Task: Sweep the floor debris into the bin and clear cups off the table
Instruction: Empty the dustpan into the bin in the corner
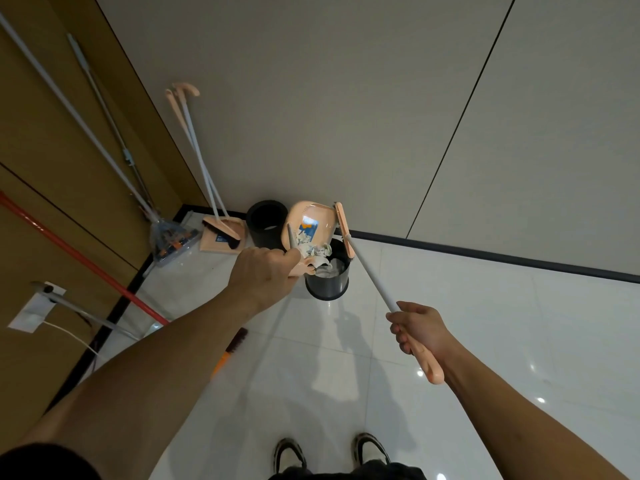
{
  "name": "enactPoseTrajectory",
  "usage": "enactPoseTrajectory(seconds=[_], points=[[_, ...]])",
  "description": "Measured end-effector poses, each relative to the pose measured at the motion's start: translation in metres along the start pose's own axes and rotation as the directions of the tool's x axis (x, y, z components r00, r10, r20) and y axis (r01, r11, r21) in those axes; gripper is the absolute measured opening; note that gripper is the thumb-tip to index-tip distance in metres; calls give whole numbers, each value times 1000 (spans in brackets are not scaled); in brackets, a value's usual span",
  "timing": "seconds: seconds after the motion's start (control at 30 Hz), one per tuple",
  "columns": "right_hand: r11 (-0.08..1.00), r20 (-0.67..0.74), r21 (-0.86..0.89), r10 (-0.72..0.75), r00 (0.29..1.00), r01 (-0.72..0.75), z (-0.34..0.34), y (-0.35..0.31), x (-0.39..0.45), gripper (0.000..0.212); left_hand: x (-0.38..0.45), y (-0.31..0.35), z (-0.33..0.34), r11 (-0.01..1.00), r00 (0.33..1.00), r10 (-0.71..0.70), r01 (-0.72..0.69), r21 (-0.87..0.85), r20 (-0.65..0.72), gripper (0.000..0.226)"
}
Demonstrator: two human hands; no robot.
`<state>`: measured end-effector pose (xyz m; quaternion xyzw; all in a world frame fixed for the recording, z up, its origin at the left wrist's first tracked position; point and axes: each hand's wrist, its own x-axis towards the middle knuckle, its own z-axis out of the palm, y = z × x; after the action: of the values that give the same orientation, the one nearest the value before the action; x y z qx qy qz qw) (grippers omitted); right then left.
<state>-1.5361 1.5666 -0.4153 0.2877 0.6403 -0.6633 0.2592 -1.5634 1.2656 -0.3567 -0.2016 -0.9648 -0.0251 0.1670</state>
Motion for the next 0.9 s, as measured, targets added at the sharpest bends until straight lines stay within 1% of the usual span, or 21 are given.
enactPoseTrajectory(seconds=[0.1, 0.2, 0.3, 0.43, 0.53, 0.6, 0.67, 0.77, 0.87, 0.9], points=[[999, 4, 39, 9, 1000, -9, -1, 2, -1, 47, -4, 1, 2, 999, 999, -29, 28, 23, 28, 31], [997, 0, 78, 12, 1000, -11, 0, 7, -3, 44, 1, 2, 0, 997, 997, -76, 76, 23, 4, 30], [995, -2, 98, 14, 1000, -14, 4, 12, -3, 43, 2, 2, 0, 1000, 1000, -15, 14, 19, 24, 30], [992, -1, 123, 30, 1000, -30, 5, 13, -4, 38, -1, 1, 0, 996, 995, -91, 91, 19, 33, 29], [992, 0, 118, 34, 999, -34, 4, 15, -4, 39, -3, 2, 0, 996, 993, -84, 80, 47, 87, 27], [992, 8, 117, 38, 999, -38, 5, 15, -4, 39, -5, 3, 0, 997, 992, -63, 59, 43, 106, 30], [992, 13, 120, 34, 999, -35, 6, 14, -3, 38, -5, 3, 0, 997, 993, -68, 63, 48, 99, 34], [992, 10, 119, 30, 999, -31, 5, 13, -3, 42, -2, 2, -1, 993, 991, -112, 110, 36, 67, 29], [994, 12, 108, 23, 1000, -24, 4, 13, -2, 44, -3, 2, 2, 999, 993, -31, 26, 45, 112, 30], [994, 16, 106, 26, 1000, -28, 3, 12, -2, 44, -3, 2, 2, 999, 994, -29, 24, 40, 110, 28]])
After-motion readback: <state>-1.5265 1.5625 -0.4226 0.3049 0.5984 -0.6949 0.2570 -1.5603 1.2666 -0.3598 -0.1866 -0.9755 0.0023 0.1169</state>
